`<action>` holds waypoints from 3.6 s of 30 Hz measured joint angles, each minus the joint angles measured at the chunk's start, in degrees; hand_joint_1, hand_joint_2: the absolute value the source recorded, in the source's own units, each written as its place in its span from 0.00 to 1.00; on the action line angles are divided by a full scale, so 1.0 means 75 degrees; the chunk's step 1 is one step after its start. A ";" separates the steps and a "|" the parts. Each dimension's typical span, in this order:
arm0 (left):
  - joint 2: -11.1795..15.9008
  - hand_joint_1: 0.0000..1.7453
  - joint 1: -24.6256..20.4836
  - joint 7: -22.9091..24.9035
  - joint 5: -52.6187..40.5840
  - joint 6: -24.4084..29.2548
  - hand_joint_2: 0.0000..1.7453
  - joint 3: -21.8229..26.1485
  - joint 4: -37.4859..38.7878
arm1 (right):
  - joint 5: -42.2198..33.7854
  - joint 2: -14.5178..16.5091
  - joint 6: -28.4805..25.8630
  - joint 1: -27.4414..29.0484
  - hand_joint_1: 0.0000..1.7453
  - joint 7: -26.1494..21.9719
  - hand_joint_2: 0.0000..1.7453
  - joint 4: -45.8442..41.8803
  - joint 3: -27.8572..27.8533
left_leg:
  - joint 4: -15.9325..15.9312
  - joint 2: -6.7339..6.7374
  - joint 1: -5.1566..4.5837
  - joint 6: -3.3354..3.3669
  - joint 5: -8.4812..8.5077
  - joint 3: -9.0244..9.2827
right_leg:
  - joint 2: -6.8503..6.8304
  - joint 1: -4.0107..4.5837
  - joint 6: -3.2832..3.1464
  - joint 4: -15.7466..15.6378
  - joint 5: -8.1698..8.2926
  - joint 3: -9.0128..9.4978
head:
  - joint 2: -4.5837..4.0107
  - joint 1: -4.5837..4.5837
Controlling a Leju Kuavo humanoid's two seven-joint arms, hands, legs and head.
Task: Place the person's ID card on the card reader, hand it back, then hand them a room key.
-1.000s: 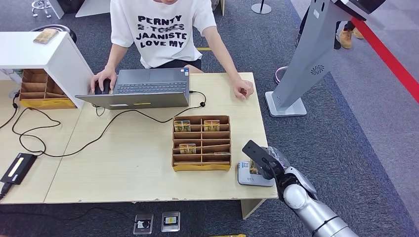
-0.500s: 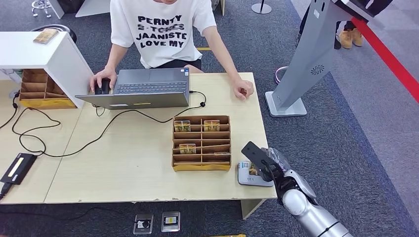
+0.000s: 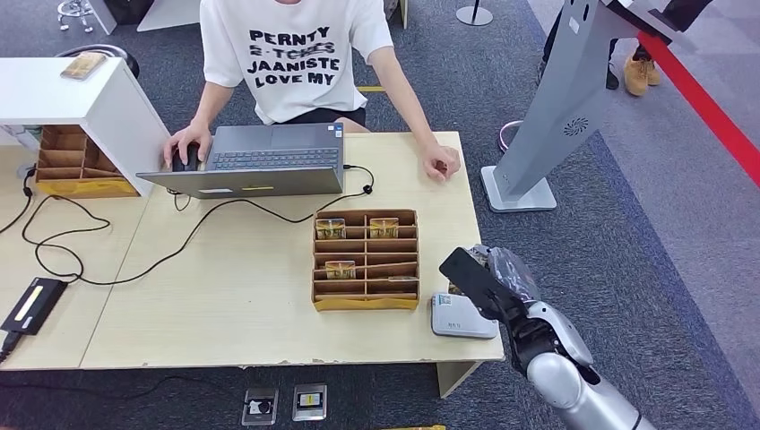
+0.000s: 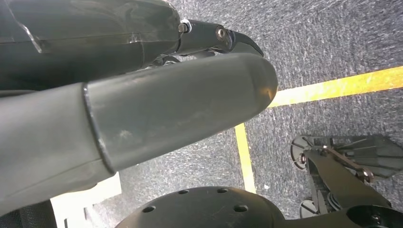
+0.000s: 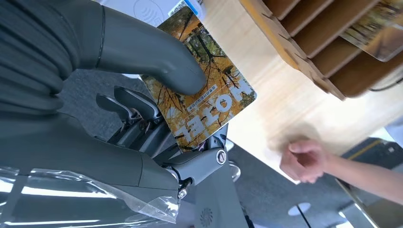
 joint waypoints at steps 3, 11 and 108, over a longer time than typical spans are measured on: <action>0.0000 0.00 0.0000 -0.0023 -0.0014 -0.0027 0.00 0.0000 0.0000 | 0.0114 -0.0071 -0.0050 0.0053 1.00 0.0012 1.00 -0.0311 -0.0024 | 0.0000 0.0000 0.0000 0.0000 0.0000 -0.0001 | 0.0001 0.0000 0.0000 0.0000 0.0000 -0.0001 | 0.0000 -0.0001; -0.0004 0.00 0.0000 -0.0025 -0.0063 -0.0039 0.00 0.0000 0.0000 | 0.0441 -0.0156 -0.0112 0.0272 1.00 -0.0135 1.00 -0.1176 -0.0221 | 0.0000 0.0004 0.0000 0.0000 -0.0001 -0.0001 | 0.0000 0.0000 0.0000 0.0000 0.0000 -0.0001 | 0.0000 -0.0001; -0.0078 0.00 -0.0050 0.0083 -0.0417 -0.0030 0.00 -0.0031 0.0000 | -0.0468 0.3737 -0.0157 -0.5189 0.00 -0.2173 1.00 0.5698 0.1849 | 0.0000 -0.0011 0.0003 -0.0002 0.0007 -0.0009 | -0.0003 0.0003 -0.0002 0.0008 0.0001 -0.0005 | 0.0000 0.0000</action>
